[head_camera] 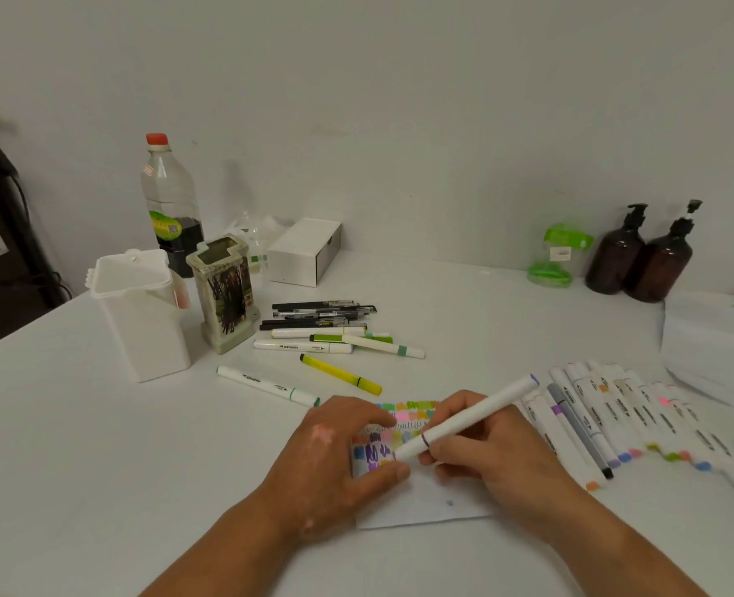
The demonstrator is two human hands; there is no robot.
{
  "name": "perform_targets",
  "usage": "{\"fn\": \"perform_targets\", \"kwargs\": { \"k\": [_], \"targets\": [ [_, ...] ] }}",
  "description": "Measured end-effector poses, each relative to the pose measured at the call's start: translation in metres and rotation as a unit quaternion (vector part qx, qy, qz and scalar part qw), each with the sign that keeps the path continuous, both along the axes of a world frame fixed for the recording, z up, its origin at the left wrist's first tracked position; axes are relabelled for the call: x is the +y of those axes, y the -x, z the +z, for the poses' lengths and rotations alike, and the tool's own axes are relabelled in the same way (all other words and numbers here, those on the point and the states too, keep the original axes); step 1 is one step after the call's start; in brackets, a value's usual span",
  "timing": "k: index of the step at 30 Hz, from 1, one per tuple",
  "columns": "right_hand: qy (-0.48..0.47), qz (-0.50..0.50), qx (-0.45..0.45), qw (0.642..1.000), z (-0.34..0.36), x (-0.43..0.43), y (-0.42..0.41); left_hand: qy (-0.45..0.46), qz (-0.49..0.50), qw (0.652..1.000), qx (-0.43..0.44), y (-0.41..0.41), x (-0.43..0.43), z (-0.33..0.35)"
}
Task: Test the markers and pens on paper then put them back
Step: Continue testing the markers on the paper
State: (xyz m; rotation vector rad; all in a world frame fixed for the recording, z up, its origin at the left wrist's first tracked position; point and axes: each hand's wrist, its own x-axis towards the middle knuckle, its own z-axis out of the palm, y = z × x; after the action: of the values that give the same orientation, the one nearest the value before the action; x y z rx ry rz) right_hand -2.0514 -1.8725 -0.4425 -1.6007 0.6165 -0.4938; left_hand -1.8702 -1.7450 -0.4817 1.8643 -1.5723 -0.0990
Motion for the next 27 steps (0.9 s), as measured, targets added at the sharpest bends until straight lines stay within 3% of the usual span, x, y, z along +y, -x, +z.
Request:
{"fn": "perform_targets", "kwargs": {
  "k": [9, 16, 23, 27],
  "targets": [
    [0.019, -0.003, -0.049, 0.999, -0.009, 0.004, 0.003, 0.069, -0.038, 0.997, 0.007, 0.009, 0.002, 0.008],
    [0.049, -0.003, -0.059, 0.997, -0.012, 0.014, -0.004, 0.070, -0.091, 0.993, -0.011, 0.019, -0.007, 0.004],
    [0.028, -0.017, -0.103, 0.994, -0.018, 0.009, -0.007, 0.101, -0.054, 0.990, -0.082, 0.015, -0.005, 0.012],
    [-0.033, -0.082, -0.133, 0.987, -0.024, -0.003, -0.003, 0.068, 0.054, 0.992, -0.090, -0.017, 0.023, 0.023]
  ]
}}
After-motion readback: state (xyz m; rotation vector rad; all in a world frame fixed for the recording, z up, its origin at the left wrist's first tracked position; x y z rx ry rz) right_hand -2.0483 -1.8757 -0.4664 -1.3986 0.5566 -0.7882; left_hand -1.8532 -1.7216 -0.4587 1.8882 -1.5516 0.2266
